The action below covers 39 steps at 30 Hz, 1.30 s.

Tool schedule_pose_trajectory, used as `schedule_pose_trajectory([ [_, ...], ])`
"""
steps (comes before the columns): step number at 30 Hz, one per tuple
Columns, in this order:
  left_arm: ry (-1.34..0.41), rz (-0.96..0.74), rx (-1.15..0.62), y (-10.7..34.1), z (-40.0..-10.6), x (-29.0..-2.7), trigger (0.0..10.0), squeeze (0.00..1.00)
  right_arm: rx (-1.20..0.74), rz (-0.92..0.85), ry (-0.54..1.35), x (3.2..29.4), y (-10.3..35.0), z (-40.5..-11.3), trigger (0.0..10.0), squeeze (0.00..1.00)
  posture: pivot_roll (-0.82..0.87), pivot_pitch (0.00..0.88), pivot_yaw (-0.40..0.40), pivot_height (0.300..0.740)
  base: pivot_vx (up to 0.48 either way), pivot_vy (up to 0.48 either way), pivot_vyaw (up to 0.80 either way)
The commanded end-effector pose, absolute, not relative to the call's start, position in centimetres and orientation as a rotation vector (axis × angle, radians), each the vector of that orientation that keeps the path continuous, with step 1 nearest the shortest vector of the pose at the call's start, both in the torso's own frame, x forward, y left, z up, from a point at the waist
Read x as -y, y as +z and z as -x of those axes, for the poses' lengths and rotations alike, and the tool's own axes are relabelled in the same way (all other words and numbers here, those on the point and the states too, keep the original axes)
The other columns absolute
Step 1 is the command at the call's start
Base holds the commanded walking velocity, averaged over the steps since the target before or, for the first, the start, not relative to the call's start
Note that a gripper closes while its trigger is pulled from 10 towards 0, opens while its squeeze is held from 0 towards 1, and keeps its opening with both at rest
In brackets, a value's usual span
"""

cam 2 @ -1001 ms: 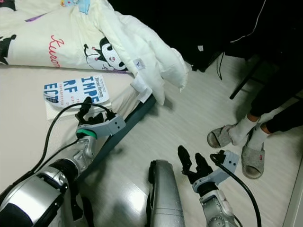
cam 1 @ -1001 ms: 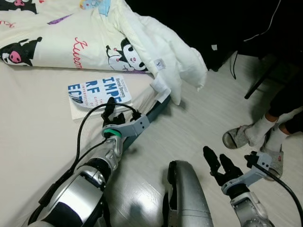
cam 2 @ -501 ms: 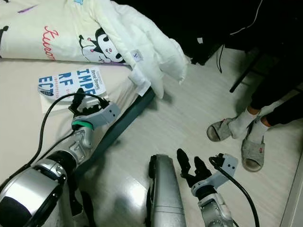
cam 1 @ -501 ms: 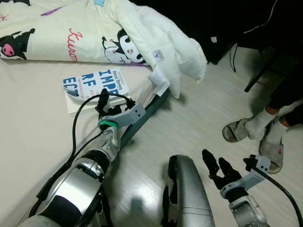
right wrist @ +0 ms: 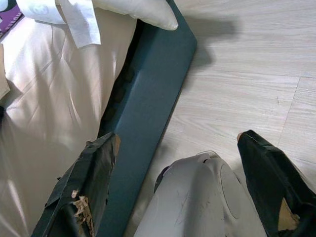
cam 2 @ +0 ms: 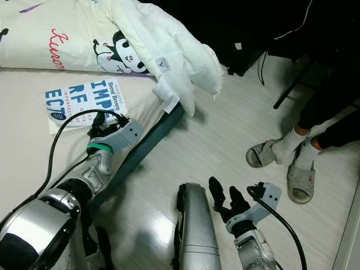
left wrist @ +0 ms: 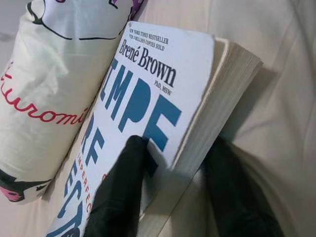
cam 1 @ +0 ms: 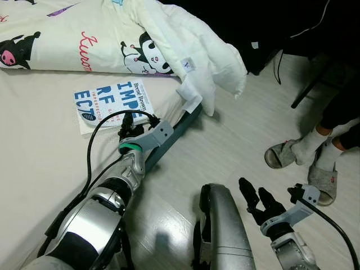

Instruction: Clean up the room

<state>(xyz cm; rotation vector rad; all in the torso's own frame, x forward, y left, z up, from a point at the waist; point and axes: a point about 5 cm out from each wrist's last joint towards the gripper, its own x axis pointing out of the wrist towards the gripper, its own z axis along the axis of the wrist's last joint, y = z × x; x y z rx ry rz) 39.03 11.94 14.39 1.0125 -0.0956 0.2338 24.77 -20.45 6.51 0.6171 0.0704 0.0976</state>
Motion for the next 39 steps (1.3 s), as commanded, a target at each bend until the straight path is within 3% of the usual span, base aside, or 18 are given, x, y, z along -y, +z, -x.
schedule_pose_trajectory([
  [1,0.323,-0.977,0.122,15.6,-39.4,-14.1,0.0,0.0,-0.104,-0.626,0.059,20.8,5.5,-24.2,10.0,0.0,-0.19,0.361,0.047,0.551,0.0,0.0,0.0],
  [12,0.363,-0.827,0.319,17.5,-39.1,-15.0,0.0,0.0,-0.102,-0.622,0.065,20.7,5.4,-24.6,10.0,0.0,-0.16,0.329,0.056,0.551,0.0,0.0,0.0],
  [13,0.318,-0.752,0.429,18.3,-38.1,-14.8,9.9,0.0,-0.105,-0.618,0.069,20.8,5.3,-24.7,10.0,0.0,-0.14,0.32,0.051,0.551,0.0,0.0,0.0],
  [16,0.295,-0.733,0.455,18.5,-37.7,-14.7,9.9,0.0,-0.106,-0.617,0.07,20.9,5.3,-24.8,10.0,0.0,-0.14,0.32,0.051,0.551,0.0,0.0,0.0],
  [21,0.108,-0.637,0.563,19.6,-34.6,-12.6,10.0,0.0,-0.108,-0.61,0.083,20.7,5.3,-25.3,10.0,0.0,-0.12,0.303,0.047,0.551,0.0,0.0,0.0],
  [35,0.023,-0.448,0.613,24.8,-34.9,-12.1,10.0,0.0,-0.11,-0.606,0.082,20.7,5.0,-25.5,10.0,0.0,-0.12,0.287,0.051,0.551,0.0,0.0,0.0],
  [37,-0.072,-0.417,0.578,24.8,-34.8,-11.7,10.0,0.0,-0.11,-0.606,0.082,20.7,5.0,-25.4,10.0,0.0,-0.12,0.287,0.053,0.551,0.0,0.0,0.0],
  [38,-0.209,-0.384,0.526,24.6,-34.5,-11.3,10.0,0.0,-0.11,-0.606,0.081,20.7,4.9,-25.4,10.0,0.0,-0.12,0.287,0.053,0.551,0.0,0.0,0.0],
  [39,-0.209,-0.384,0.526,24.6,-34.5,-11.3,10.0,0.0,-0.11,-0.606,0.081,20.7,4.9,-25.4,10.0,0.0,-0.12,0.287,0.053,0.551,0.0,0.0,0.0],
])
